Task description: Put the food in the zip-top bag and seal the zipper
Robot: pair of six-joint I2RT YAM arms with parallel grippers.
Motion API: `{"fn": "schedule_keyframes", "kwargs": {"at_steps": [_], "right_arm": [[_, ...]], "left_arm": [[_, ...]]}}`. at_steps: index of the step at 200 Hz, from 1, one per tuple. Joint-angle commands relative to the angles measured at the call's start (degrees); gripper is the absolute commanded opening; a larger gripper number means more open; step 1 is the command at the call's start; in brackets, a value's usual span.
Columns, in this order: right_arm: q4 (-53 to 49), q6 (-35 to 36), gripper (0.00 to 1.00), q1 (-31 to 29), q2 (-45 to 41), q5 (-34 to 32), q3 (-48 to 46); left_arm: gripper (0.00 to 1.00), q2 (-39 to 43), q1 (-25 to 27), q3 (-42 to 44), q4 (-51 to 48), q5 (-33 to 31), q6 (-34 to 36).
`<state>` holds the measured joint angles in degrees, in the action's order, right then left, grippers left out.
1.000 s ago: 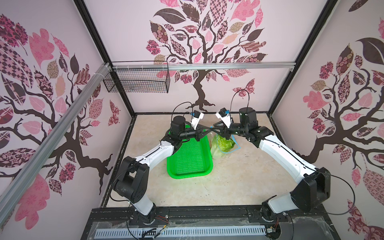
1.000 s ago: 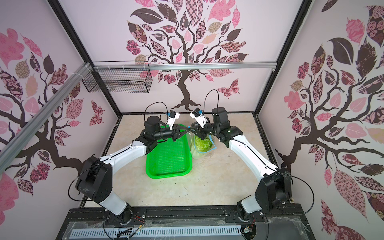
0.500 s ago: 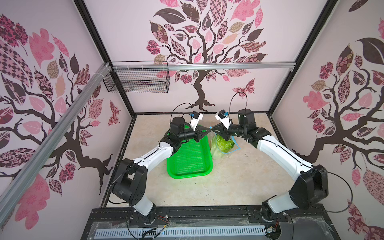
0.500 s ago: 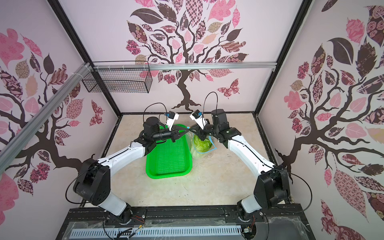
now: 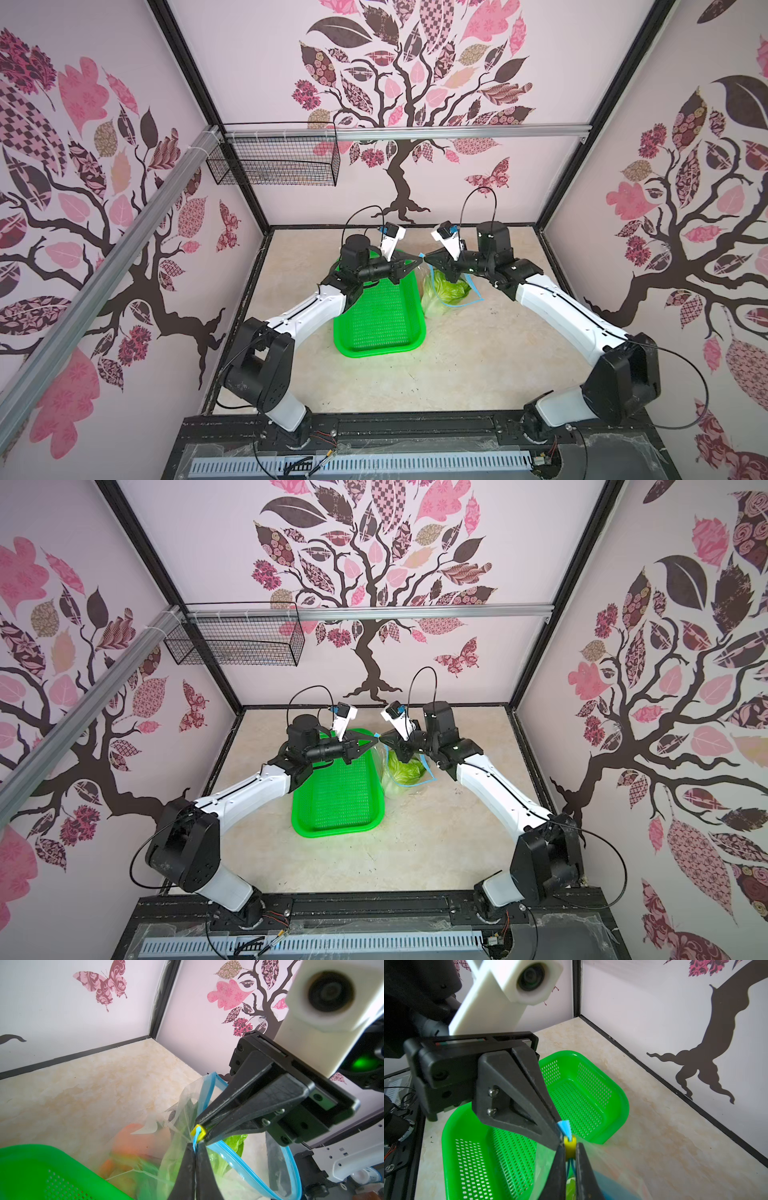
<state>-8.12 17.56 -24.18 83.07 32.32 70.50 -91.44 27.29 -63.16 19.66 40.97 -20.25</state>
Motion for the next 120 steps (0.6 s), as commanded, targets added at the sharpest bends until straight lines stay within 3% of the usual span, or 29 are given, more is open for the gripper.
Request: {"fn": "schedule_keyframes", "kwargs": {"at_steps": [1,85,120], "right_arm": [[-4.5,-0.9,0.00,-1.0,-2.9,-3.1,-1.1],[-7.6,-2.6,0.00,-2.0,-3.9,-8.2,-0.8],[-4.9,-4.0,0.00,-2.0,-4.5,-7.4,-0.6]], "left_arm": [[0.00,1.7,-2.5,1.0,8.8,-3.1,-4.1],[0.00,1.4,-4.4,1.0,10.9,-5.3,-7.2],[0.00,-0.5,-4.1,0.4,13.7,1.2,-8.5]]}}
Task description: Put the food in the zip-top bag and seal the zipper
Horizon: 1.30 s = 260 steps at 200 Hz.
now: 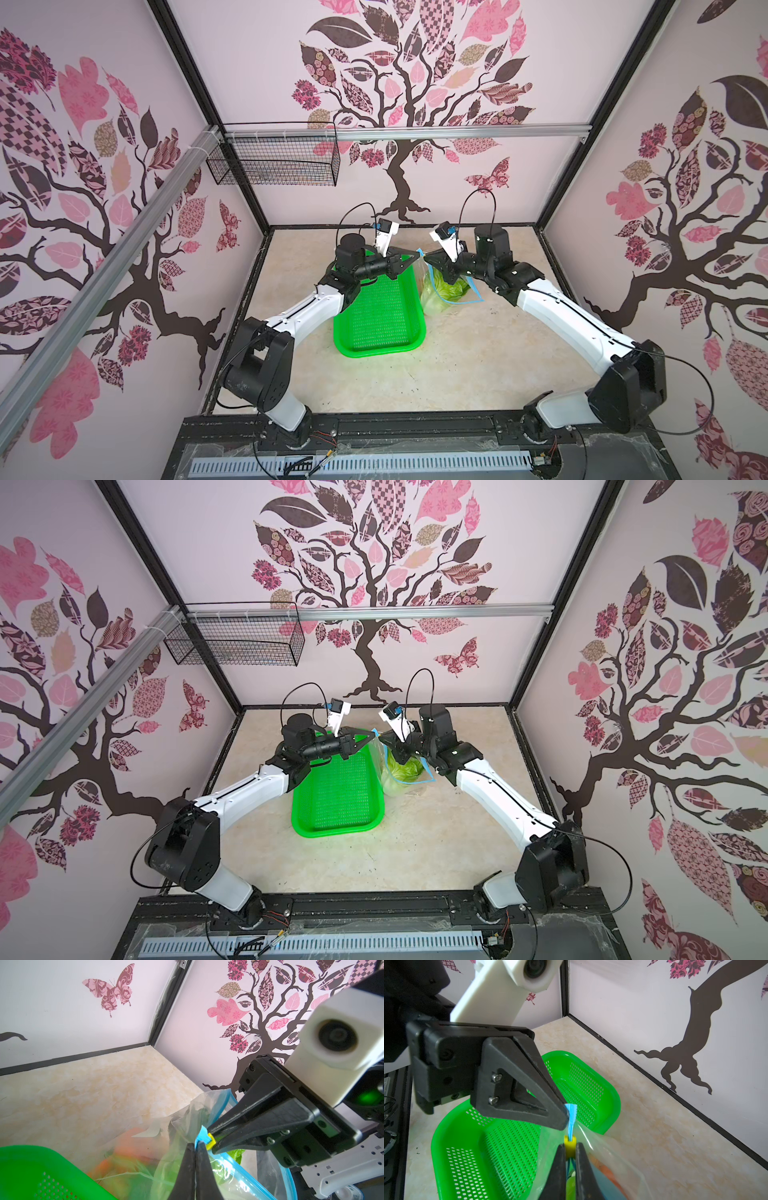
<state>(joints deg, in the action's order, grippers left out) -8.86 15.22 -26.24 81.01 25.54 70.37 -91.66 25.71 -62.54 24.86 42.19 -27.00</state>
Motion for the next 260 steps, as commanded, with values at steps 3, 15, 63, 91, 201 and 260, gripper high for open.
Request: {"fn": "schedule_keyframes", "kwargs": {"at_steps": [3,15,63,91,201,260], "right_arm": [[-3.9,-1.9,0.00,0.1,-2.4,-0.5,-0.3],[-2.6,-2.8,0.00,0.1,-2.1,0.1,0.2],[2.3,-6.1,0.00,0.1,-1.3,1.1,0.4],[2.1,-6.5,0.00,0.0,-0.6,1.5,0.8],[1.2,-6.6,0.00,0.2,-1.0,1.6,1.0],[0.5,-7.1,0.00,0.2,-0.5,1.4,1.1]], "left_arm": [[0.00,-0.5,-2.5,-0.3,9.1,0.6,-2.0],[0.00,-1.1,-2.0,-0.5,10.1,2.9,-2.3],[0.32,-1.5,-1.5,-1.5,10.0,5.8,-2.4],[0.54,-1.5,-1.5,-1.5,10.0,5.6,-2.2],[0.36,-6.6,-1.1,-2.7,17.9,10.7,-7.6],[0.14,-5.7,-0.9,-2.2,17.8,11.4,-7.2]]}}
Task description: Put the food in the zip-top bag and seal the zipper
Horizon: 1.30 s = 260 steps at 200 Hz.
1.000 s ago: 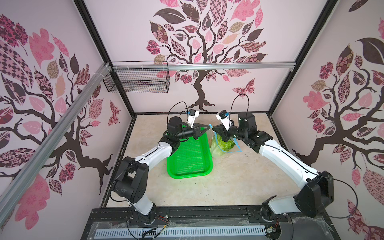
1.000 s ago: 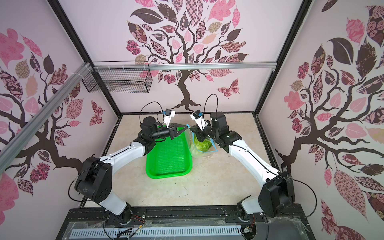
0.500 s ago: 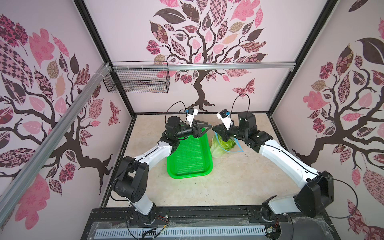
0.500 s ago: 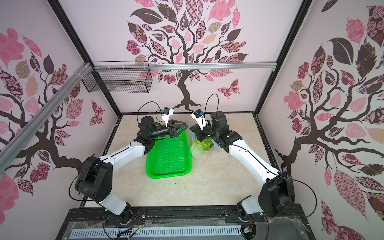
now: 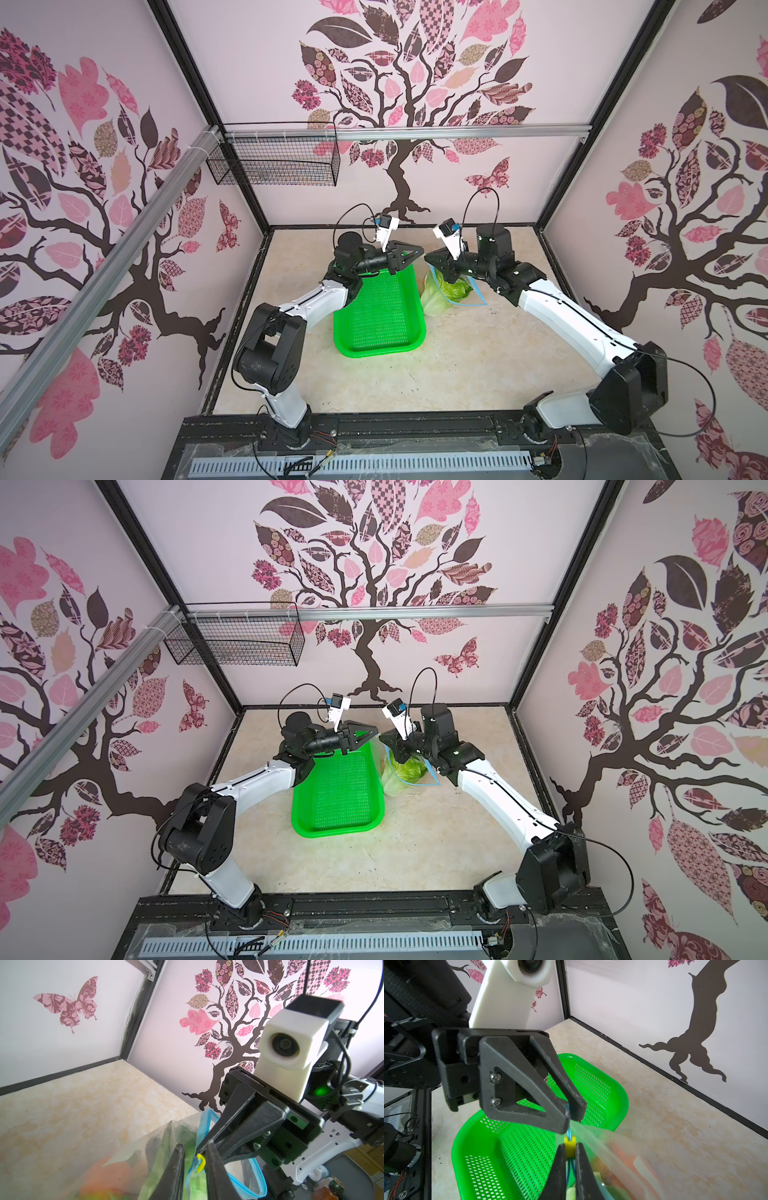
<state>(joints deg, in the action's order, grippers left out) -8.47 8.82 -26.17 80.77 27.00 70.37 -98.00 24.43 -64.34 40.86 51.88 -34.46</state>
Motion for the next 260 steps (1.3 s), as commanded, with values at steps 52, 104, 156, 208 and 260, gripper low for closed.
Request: {"fn": "schedule_keyframes", "kwargs": {"at_steps": [52,104,156,208,260], "right_arm": [[0.5,-1.2,0.00,0.1,-0.8,-1.0,1.1],[0.2,-1.9,0.00,0.1,-1.2,-3.3,1.1],[-0.8,-2.6,0.00,0.0,-2.2,-4.9,0.5],[-5.6,-3.2,0.00,0.0,-3.3,-6.7,0.2],[-9.1,-2.4,0.00,0.0,-5.5,-9.4,-1.6]], "left_arm": [[0.09,0.5,1.0,-0.2,-1.5,2.4,1.9],[0.00,0.4,1.7,-0.7,-5.3,0.1,4.1],[0.00,1.8,1.6,-1.4,-10.0,-5.9,8.5],[0.00,1.6,-0.7,-4.3,-11.9,-9.6,10.0],[0.00,0.4,-2.0,-9.3,-15.7,-9.4,11.8]]}}
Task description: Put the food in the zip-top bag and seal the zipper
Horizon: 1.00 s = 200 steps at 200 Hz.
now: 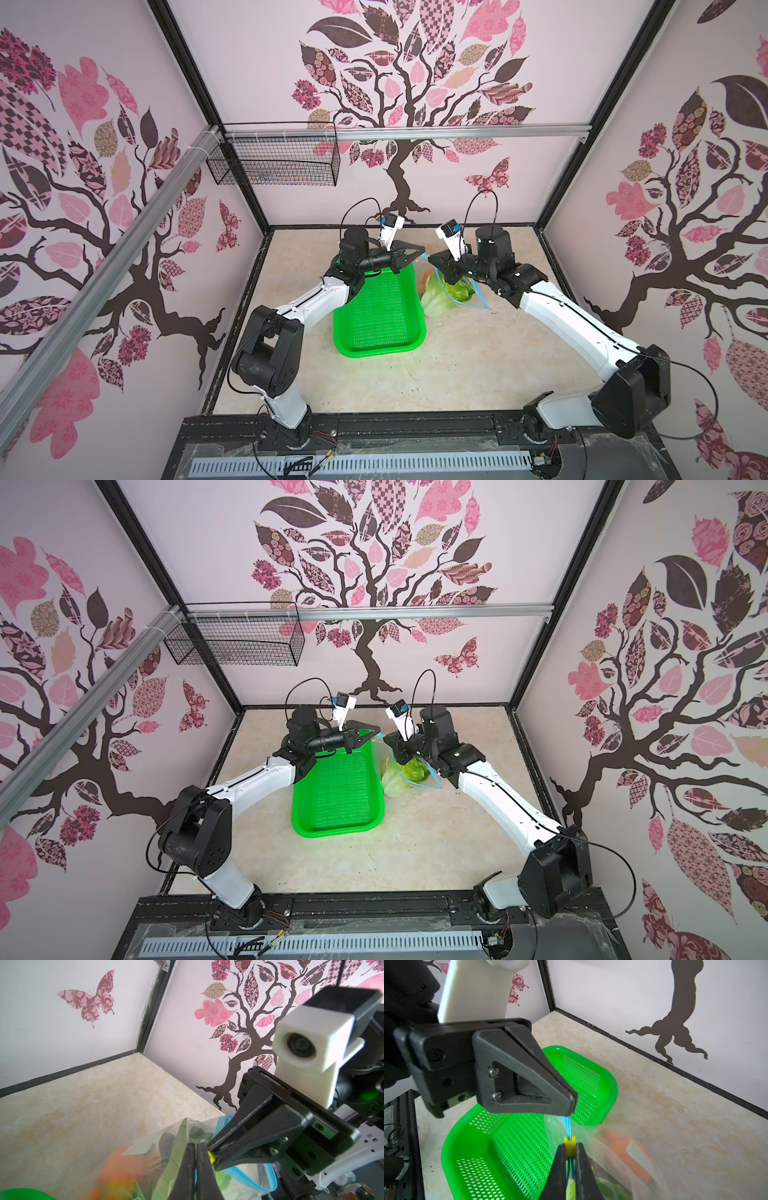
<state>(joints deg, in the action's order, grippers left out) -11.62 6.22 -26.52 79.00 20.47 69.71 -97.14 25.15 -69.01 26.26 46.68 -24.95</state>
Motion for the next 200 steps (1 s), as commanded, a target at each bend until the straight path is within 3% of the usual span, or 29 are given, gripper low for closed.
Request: {"fn": "schedule_keyframes", "kwargs": {"at_steps": [1,78,200], "right_arm": [[-6.1,0.3,0.00,0.3,-3.7,-2.9,-1.0],[-9.0,-3.0,0.00,0.4,-6.2,-7.0,-1.2],[-13.6,-7.9,0.00,0.4,-12.7,-13.9,-7.6]], "left_arm": [[0.00,-0.5,-2.7,-4.7,-1.1,-4.2,2.4],[0.00,-3.9,-4.0,-12.6,-9.0,-6.5,5.1],[0.00,-6.3,-4.8,-16.9,-13.7,-12.4,8.3]]}}
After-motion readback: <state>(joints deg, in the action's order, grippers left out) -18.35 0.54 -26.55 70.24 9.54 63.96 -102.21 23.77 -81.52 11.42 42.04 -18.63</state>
